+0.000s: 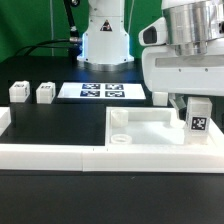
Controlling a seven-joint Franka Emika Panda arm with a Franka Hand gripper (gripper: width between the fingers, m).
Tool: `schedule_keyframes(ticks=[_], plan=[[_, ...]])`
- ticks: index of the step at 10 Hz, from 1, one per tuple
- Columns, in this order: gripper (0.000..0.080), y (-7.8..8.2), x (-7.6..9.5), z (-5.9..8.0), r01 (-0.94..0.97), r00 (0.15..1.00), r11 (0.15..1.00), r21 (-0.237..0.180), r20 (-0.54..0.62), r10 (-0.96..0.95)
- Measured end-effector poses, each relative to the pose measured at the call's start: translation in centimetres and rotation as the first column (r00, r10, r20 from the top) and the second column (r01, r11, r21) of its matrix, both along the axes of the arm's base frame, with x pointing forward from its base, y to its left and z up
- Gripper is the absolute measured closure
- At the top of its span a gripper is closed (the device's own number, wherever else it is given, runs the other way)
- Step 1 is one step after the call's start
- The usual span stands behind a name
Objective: Assemble square table
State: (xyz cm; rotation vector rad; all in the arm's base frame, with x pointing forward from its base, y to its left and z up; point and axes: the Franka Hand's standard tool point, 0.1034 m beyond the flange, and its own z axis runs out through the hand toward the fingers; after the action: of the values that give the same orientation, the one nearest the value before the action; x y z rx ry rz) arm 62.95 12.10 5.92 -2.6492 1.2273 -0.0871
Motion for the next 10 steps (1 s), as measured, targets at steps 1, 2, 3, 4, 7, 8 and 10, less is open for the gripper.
schedule_keyframes(ticks=[1, 2, 3, 4, 7, 8, 10], plan=[[0.0151, 0.0, 0.0, 0.0, -0.021, 1.000, 1.000, -0.004, 0.003, 0.021], [0.0151, -0.2, 0.0, 0.0, -0.126, 0.992, 0.992, -0.030, 0.017, 0.127], [0.0151, -0.4, 0.1, 0.6, -0.378, 0.926, 0.923, -0.067, -0.019, 0.377], [0.0151, -0.8, 0.4, 0.8, -0.528, 0.849, 0.846, -0.080, -0.025, 0.528], [0.0252, -1.2, 0.2, 0.1, -0.565, 0.825, 0.821, -0.083, -0.043, 0.563], [0.0387, -1.2, 0.2, 0.1, -0.564, 0.826, 0.821, -0.083, -0.044, 0.562], [0.0509, -1.2, 0.1, 0.1, -0.471, 0.882, 0.880, -0.069, -0.060, 0.467]])
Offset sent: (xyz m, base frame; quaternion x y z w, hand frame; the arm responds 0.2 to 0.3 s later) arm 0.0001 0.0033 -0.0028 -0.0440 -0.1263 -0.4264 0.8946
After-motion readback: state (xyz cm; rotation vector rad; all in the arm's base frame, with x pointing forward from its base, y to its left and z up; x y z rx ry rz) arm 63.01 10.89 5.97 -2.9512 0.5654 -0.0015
